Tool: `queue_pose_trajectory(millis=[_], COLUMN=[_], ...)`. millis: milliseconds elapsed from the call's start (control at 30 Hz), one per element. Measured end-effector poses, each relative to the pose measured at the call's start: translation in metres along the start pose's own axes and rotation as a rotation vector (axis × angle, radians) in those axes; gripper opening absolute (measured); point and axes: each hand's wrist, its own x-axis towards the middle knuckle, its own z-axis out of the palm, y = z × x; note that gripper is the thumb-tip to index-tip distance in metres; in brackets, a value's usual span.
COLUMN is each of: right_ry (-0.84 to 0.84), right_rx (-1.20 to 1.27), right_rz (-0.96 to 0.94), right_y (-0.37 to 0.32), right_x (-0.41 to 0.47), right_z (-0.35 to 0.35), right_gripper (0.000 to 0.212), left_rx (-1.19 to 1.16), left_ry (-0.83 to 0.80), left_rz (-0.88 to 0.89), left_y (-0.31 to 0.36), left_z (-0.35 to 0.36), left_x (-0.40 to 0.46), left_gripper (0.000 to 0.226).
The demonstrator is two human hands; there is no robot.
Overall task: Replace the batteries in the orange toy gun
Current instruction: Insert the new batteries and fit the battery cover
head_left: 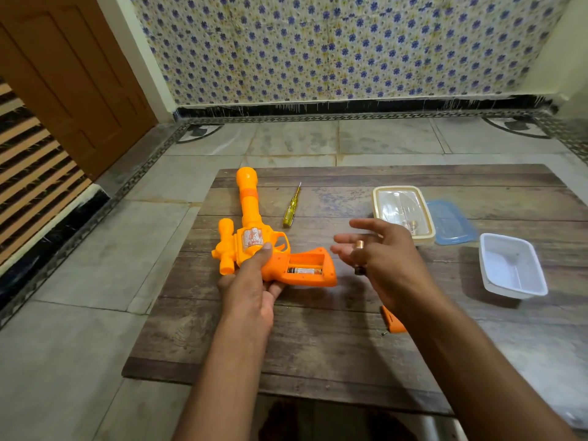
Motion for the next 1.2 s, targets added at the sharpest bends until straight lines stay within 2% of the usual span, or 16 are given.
queue_pose_trajectory(millis=[300,400,533,767,933,1200], right_ry=[0.082,0.022,-0.059,-0.094,-0.089,-0.157], right_rx=[-0.101,-0.075,-0.111,-0.294,-0.594,-0.809], right_rz=[-0.296,-0.385,-0.458,-0.666,-0.866,-0.833], right_y=[0.009,0.011,0.011,0.021,0.033,0.044], right_x=[0.002,0.002,0.001,0.011,0.018,0.028], right_z=[0.006,0.01,0.013,0.022,0.029,0.03], right_gripper=[0.021,0.016,0.02,0.018,0.019,0.023], left_rx=[0.015,0.019,0.03,0.041,0.027,0.028], left_ry=[0.004,-0.006,-0.007,-0.004,-0.011,-0.024], left_rz=[-0.006,-0.007,-0.005,0.01,0.025,0.028], left_y=[-0.001,-0.001,-0.002,-0.004,-0.005,-0.007], left_z=[0.001,0.001,0.0,0.0,-0.002,-0.003], left_x=[-0.001,-0.002,-0.002,0.002,0.004,0.009], left_gripper=[0.051,0.047,0.05,0.046,0.052,0.033])
